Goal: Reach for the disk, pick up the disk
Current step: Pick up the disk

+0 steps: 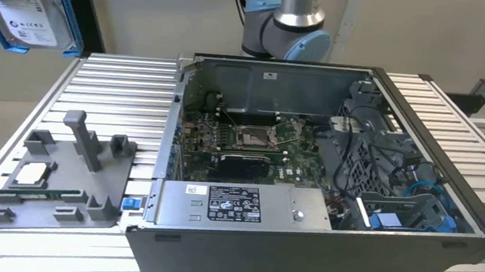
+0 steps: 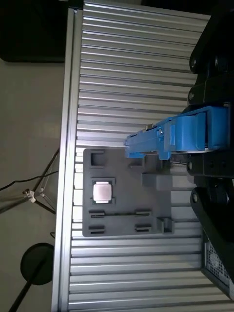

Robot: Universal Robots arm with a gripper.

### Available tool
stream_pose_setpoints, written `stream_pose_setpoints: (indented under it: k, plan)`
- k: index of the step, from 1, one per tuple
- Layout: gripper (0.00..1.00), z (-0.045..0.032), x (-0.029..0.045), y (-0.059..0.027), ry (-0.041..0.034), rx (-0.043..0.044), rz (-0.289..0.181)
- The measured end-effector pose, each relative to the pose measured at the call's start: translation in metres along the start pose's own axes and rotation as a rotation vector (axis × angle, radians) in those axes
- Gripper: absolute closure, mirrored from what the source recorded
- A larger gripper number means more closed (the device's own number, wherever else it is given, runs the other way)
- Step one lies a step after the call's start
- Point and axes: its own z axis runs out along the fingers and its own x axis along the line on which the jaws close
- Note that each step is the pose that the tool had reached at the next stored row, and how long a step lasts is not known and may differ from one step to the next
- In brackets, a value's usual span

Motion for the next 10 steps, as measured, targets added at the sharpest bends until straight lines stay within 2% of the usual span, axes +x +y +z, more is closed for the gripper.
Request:
stream_pose_setpoints:
  k: [10]
  plan:
    - [1.00, 0.0013, 0.0006, -0.0243, -0.0042, -0.0003, 0.000]
